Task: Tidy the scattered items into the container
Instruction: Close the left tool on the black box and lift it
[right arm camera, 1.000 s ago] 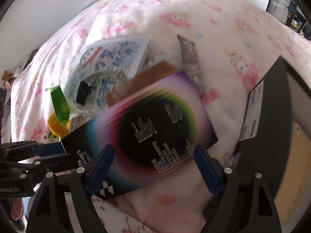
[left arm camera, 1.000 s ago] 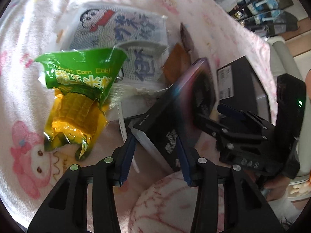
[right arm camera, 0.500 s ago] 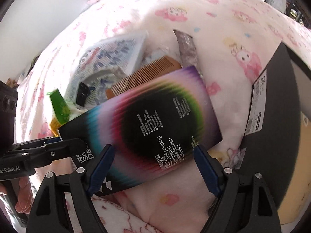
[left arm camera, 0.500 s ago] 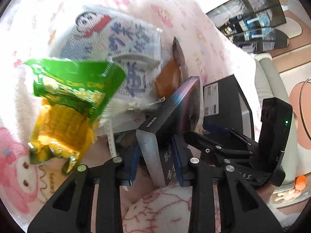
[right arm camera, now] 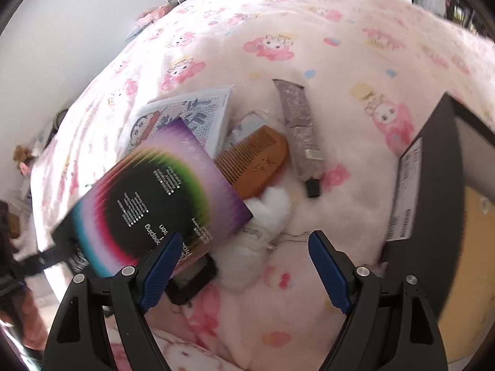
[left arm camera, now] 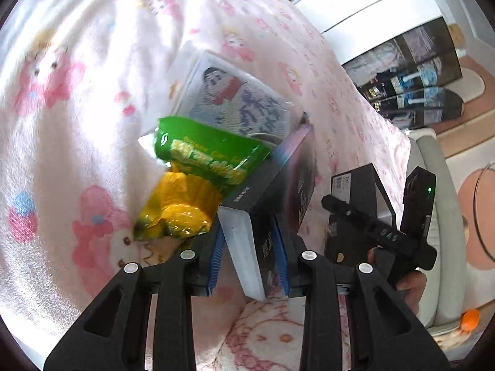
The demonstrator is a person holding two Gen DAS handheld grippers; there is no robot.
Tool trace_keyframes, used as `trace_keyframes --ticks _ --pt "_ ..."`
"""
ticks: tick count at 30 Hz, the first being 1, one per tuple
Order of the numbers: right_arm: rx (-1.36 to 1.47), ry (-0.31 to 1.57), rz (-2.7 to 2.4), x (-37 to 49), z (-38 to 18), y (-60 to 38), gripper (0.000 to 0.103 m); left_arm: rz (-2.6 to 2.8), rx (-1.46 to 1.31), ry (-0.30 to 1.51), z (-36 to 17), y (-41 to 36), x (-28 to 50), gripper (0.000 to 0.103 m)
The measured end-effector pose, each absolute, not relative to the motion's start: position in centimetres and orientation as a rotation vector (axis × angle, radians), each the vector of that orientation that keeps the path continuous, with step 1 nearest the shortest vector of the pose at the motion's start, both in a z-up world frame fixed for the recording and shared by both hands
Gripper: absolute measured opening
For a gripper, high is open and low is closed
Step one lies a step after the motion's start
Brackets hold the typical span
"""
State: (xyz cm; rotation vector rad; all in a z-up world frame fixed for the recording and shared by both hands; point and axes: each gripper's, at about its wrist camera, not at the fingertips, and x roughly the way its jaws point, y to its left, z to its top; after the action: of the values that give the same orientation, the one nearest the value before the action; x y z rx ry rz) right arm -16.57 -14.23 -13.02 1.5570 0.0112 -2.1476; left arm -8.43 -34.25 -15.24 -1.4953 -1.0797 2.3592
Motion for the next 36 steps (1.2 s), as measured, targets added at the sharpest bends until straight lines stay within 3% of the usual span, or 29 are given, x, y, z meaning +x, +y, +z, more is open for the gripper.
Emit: trace_keyframes --ticks 9,13,18,23,27,32,36 --pt "1.547 -0.008 -2.095 -19.0 -14.7 -15.9 0.082 2.412 -1.585 -1.038 -17.3 -33.8 -8.1 0.035" --pt "1.541 0.004 -2.012 -18.8 -15.0 -17.1 0.07 2.411 -1.607 -1.048 -17.8 -34.1 -8.7 0.042" --pt "1.547 0.118 -1.982 -17.0 -14.7 -17.6 0.069 2.481 -1.598 -1.034 -16.9 -35.0 -9.8 0.048" --pt "1.529 0.107 -1.967 -16.4 -13.6 -17.0 0.069 2.549 -1.632 -1.024 -17.0 -34.6 -8.1 0.047" --pt "1.496 0.216 -2.133 -16.8 -14.0 -17.3 0.069 2.507 -1.684 -1.033 -18.2 -33.6 -6.7 0.047" --pt "1.51 0.082 -2.015 -17.3 -15.2 -17.9 0.066 2.519 -1.642 -1.033 -18.0 -33.6 -6.4 0.031" --pt "1.526 0.163 -1.963 -15.7 -15.0 -18.9 0.065 2.665 -1.6 -0.977 -15.9 -34.4 -6.6 0.031"
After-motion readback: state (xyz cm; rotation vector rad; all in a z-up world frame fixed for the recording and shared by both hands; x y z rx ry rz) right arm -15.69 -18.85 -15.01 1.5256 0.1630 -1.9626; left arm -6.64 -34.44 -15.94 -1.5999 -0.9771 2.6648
